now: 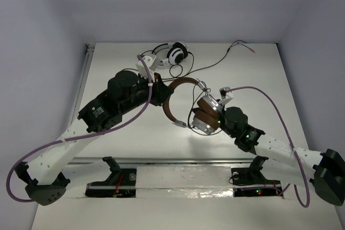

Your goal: Wrap the headphones

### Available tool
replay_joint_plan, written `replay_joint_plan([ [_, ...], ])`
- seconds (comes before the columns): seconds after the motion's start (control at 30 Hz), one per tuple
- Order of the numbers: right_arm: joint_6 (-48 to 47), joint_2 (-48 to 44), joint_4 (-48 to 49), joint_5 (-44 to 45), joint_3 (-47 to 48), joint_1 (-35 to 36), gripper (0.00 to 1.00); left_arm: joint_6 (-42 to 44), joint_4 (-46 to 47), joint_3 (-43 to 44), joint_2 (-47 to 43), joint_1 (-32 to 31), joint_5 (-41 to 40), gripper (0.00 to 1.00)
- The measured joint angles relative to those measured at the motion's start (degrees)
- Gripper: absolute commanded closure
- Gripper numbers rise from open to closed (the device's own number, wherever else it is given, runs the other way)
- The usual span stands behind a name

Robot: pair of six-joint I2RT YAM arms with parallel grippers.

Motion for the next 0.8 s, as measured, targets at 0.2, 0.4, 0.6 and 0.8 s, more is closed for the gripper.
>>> replay_joint_plan([
  [0.2,3.74,-6.34,-5.38,1.33,-1.53,0.00,0.63,-0.04,-0.48,4.76,1.66,0.00,-1.57,1.00],
  [0.4,6.60,-14.64,-12.41,3.02,-3.61,0.00,0.58,0.07,-1.53,9.51,4.35,0.26,-3.78,1.00],
  [0.6,6.60,-22.16,-16.98,2.51,-4.20,0.00,0.81,0.13,-1.99,11.41,5.22,0.48,-4.74,1.00],
  [0.8,3.54,-26.62,-15.89,-1.99,-4.24,0.00,0.41,0.13,-2.64,11.41,5.84,0.48,-4.81,1.00],
])
